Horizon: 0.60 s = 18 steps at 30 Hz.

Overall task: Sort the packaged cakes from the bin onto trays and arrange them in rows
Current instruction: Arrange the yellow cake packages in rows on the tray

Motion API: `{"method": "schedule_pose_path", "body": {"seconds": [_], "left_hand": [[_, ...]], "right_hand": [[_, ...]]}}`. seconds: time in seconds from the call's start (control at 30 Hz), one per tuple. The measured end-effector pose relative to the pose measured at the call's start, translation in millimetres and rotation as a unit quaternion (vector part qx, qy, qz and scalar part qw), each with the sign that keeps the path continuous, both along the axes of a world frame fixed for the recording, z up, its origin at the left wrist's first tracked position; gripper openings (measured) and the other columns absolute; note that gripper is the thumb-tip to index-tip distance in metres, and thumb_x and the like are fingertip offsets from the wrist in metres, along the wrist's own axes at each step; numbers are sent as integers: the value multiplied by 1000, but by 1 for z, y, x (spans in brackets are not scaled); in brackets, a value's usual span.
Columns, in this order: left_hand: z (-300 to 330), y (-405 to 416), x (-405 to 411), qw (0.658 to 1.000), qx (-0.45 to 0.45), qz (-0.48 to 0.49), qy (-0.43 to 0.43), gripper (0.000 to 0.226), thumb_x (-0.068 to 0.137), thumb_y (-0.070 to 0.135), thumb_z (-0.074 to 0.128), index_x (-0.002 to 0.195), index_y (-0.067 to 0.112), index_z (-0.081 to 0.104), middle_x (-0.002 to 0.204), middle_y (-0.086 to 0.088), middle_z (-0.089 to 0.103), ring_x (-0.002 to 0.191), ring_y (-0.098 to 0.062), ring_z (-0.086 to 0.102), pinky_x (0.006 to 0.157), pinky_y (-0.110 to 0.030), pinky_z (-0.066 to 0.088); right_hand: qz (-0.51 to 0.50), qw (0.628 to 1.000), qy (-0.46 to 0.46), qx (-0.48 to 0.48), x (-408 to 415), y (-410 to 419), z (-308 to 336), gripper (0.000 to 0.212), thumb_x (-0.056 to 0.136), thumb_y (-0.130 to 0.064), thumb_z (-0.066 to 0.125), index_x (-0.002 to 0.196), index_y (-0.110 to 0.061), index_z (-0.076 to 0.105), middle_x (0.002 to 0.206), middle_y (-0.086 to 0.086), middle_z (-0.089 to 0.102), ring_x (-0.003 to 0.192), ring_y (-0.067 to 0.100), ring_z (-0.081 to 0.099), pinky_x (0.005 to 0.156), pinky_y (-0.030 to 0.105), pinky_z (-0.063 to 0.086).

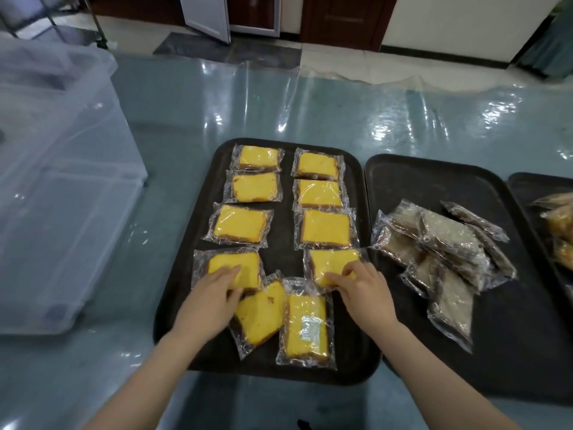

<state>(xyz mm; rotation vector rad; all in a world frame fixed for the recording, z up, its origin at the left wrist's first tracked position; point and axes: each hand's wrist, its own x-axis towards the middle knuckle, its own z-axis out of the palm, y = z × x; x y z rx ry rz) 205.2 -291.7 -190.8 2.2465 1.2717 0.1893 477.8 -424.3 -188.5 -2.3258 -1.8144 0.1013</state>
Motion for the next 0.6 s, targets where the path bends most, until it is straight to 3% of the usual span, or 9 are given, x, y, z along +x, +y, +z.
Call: {"method": "schedule_pose_path", "body": {"seconds": [0.07,0.13,0.23,0.3,0.33,0.4,0.47,0.53,0.6], "left_hand": [[-10,-7,8,994,-40,-35,98,66,94,54,35,149,34,6,158,-5,4,145,-22,0,115,-38,9],[-16,-7,10,984,-39,-64,161,73,92,61,27,146,36,-14,154,-8,-22,140,-24,-24,113,-40,-8],[-18,-6,8,983,-29,-77,166,80,91,60,34,144,34,-21,149,-8,-34,134,-22,-35,111,-39,-15],[-17,-14,7,995,5,-41,95,80,91,51,48,149,30,-3,155,-5,-20,141,-23,-22,114,-37,-2],[-16,-20,7,999,31,-10,37,74,89,42,56,148,27,15,158,-3,0,145,-25,-3,114,-35,12],[-13,-33,8,997,38,48,-40,53,84,32,66,132,24,43,137,2,39,129,-22,37,99,-28,36],[-12,-46,10,997,-4,77,-18,52,82,37,67,127,21,47,124,2,45,117,-18,43,94,-28,39],[-12,-51,14,996,-18,79,41,62,82,41,66,135,20,40,132,-2,42,120,-21,39,100,-32,36],[-7,-48,20,994,-15,66,83,70,80,40,68,139,20,36,135,-4,43,121,-25,39,100,-34,35]], "right_hand": [[-26,999,27,-36,-5,8,-1,41,87,-11,66,125,-27,64,102,2,55,91,22,54,71,34,51],[-54,992,92,-62,-12,10,-2,43,93,-16,56,135,-26,53,117,0,51,105,18,51,81,30,50],[-70,990,124,-17,-22,1,4,36,92,-21,58,128,-21,57,120,-2,51,108,17,52,83,27,48],[-76,990,115,16,-32,-9,10,12,90,-22,60,101,-19,61,100,-4,53,91,17,54,69,25,46],[-86,988,125,6,-38,-13,12,6,89,-25,60,91,-21,57,91,-6,52,84,16,53,64,24,43],[-129,973,181,-62,-53,-17,13,18,88,-38,61,87,-24,49,87,-10,48,80,13,51,60,24,41],[-180,951,218,-121,-68,-18,11,38,82,-51,65,100,-23,47,97,-8,47,90,15,51,72,29,46],[-239,922,275,-134,-76,-17,9,66,76,-51,73,123,-18,39,116,2,43,102,22,51,85,33,47],[-290,881,350,-131,-79,-16,10,88,72,-43,80,138,-15,28,131,9,35,100,23,53,81,31,47]]}}
